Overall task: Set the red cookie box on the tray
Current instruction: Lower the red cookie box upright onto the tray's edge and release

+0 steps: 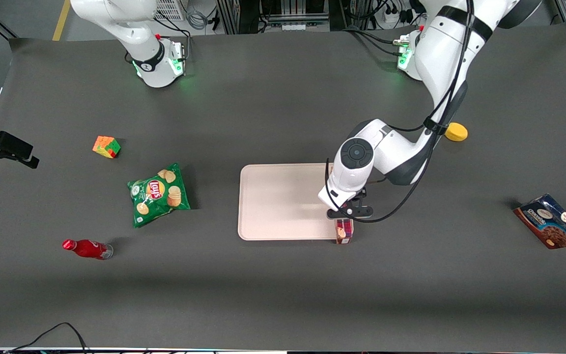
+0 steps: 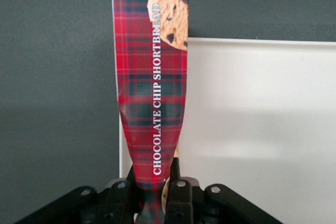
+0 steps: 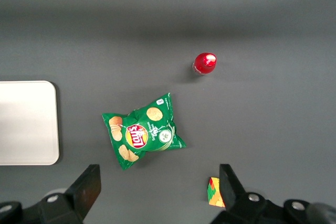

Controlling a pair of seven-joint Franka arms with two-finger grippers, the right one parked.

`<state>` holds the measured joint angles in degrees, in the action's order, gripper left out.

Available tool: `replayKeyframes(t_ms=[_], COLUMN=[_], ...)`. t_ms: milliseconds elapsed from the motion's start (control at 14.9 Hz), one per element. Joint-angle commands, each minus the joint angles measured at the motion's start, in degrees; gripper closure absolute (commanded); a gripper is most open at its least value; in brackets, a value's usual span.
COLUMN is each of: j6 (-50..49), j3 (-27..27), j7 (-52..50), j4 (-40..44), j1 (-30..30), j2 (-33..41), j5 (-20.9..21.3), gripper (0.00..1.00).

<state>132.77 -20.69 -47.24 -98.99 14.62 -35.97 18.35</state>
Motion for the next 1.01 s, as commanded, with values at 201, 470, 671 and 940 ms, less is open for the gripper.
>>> replayKeyframes(t_ms=[201,470,671,940], j6=[-2.26,-2.43,-2.43,-2.43], j3=[0.39,0.12,0.04,0.04], j7=[-2.24,-3.04,-2.95,-1.98], j4=[-1.21,-1.21,-1.21,-0.86], j1=[0.77,0.94,1.03,0.85], j2=[1.34,1.43,1.52,1.95], j5=[-1.21,-2.60,-3.14,-3.14], gripper=[0.75,0.60,0.34,0.00])
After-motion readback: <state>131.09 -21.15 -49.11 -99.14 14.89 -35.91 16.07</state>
